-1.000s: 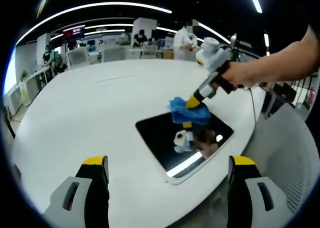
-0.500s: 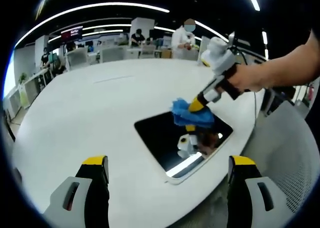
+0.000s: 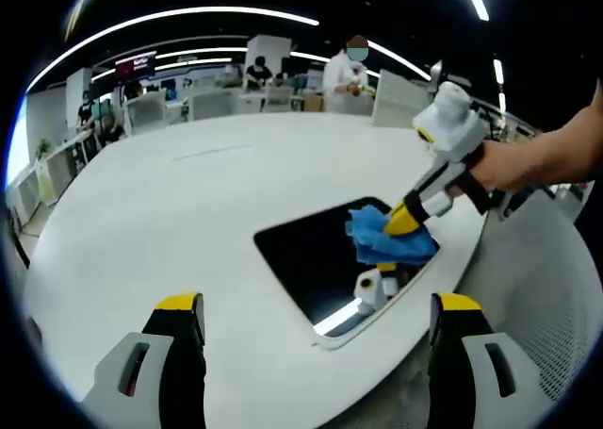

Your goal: Wipe the mirror surface with the cleaning cloth until all visible marks leave the cleaned area.

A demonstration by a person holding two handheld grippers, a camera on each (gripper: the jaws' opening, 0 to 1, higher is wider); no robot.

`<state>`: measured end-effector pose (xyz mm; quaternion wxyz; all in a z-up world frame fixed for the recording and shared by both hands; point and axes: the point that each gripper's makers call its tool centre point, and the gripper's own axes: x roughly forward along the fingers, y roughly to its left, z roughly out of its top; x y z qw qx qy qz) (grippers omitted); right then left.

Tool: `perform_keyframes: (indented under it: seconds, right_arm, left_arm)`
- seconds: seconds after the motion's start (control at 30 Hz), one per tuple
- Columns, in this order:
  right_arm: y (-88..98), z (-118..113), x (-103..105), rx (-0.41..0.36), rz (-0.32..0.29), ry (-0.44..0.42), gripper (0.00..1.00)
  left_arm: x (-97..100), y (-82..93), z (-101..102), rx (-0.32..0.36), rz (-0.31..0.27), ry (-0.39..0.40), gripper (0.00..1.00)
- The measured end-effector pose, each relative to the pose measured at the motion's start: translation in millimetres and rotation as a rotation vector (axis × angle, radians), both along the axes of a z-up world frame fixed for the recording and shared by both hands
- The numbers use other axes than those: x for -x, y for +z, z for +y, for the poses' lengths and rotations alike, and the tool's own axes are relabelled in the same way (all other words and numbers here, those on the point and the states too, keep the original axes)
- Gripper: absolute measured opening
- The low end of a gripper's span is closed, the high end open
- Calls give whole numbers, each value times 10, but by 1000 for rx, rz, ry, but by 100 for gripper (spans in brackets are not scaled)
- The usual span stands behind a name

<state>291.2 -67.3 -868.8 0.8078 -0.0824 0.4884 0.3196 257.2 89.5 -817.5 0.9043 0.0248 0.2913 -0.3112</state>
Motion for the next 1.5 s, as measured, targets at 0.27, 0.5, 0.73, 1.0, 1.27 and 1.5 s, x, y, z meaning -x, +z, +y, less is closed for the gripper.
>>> perform_keyframes:
  seconds: [0.27,0.5,0.73,1.0,1.27,1.5]
  right_arm:
    - [4,17,287,-16,20,14,0]
    - [-6,10,487,-17,38,38,0]
    - [0,12,559,-33,40,38,0]
    - [5,12,554,-38,51,49,0]
    - [3,-67,566,-31,60,56,0]
    - [-3,-240,569,-20,70,44,0]
  left_arm:
    - [-12,23,11,6,-12,10,100]
    - [-31,33,56,9,-16,39,100]
    - [-22,21,31,-4,-15,18,100]
    - [-29,31,45,-2,-19,28,100]
    - [-27,34,56,-4,-19,31,100]
    - [-17,29,42,-8,-17,24,100]
